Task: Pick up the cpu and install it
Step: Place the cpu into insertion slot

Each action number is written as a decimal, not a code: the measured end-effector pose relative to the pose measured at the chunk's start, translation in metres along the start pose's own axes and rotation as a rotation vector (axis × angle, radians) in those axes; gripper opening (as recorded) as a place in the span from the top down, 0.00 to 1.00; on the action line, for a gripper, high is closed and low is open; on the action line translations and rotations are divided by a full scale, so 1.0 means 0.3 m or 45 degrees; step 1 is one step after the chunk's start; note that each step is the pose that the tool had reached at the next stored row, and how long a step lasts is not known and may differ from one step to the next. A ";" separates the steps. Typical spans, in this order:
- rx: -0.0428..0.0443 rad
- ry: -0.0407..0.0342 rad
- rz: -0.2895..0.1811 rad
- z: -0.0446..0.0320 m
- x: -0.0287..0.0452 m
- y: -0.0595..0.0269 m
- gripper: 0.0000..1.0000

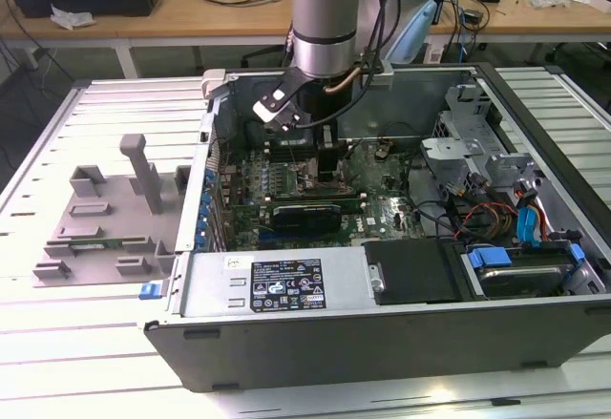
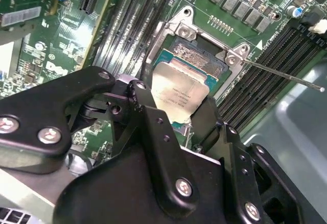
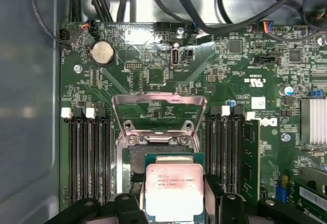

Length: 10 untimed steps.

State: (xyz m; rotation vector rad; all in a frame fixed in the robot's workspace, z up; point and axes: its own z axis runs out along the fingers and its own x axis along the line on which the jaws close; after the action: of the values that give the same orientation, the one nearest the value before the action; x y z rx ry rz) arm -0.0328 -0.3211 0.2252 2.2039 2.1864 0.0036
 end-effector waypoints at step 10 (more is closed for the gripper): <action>0.009 -0.0051 0.000 0.061 0.041 -0.008 0.46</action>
State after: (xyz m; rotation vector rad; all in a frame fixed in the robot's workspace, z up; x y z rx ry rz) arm -0.0346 -0.3093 0.2066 2.2052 2.1880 -0.0085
